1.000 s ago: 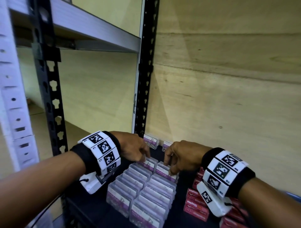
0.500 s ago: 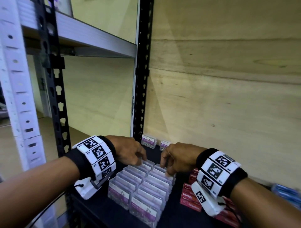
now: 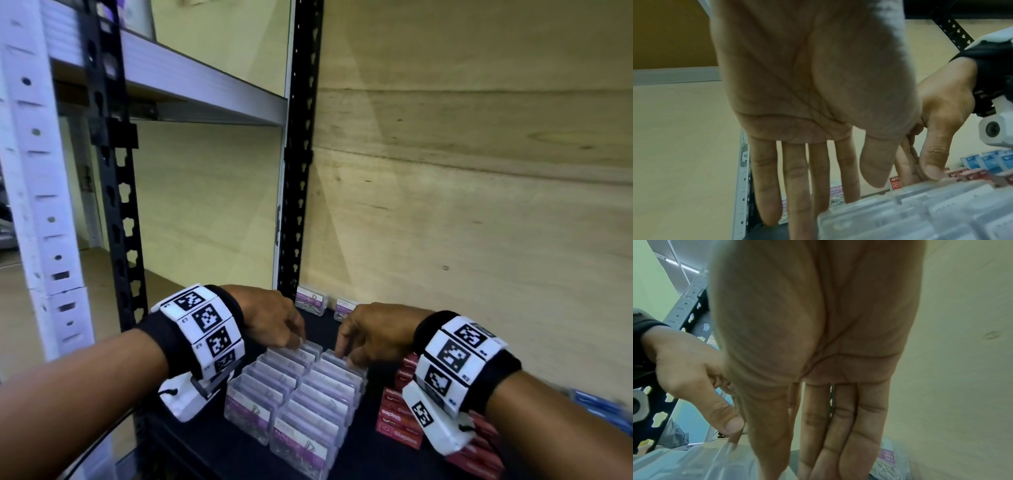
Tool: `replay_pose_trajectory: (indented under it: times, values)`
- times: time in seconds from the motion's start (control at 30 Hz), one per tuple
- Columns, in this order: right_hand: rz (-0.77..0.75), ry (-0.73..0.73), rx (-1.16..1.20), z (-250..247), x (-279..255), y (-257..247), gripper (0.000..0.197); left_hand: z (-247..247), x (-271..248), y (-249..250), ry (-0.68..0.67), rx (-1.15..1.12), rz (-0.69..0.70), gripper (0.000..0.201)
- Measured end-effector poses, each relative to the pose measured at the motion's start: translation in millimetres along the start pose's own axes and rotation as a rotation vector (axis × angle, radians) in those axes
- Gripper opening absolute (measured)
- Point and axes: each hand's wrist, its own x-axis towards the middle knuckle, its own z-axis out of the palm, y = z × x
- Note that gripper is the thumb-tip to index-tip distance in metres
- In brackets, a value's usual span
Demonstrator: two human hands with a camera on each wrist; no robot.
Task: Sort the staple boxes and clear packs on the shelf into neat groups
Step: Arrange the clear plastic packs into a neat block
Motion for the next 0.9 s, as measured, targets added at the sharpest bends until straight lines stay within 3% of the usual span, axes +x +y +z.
replay_pose_trajectory:
  times: [0.13, 0.33, 0.6, 0.9]
  values:
    - [0.017, -0.009, -0.011, -8, 10, 8, 0.022, -8, 14, -6, 0.008, -0.030, -0.006, 0.038]
    - [0.116, 0.118, -0.116, -30, 42, 34, 0.025, -23, 56, -22, 0.087, -0.028, -0.003, 0.040]
    - [0.220, 0.145, -0.236, -39, 88, 57, 0.043, -34, 124, -47, 0.239, 0.032, 0.055, 0.036]
    - [0.252, 0.103, -0.347, -36, 112, 59, 0.041, -37, 167, -64, 0.194, 0.052, 0.114, 0.045]
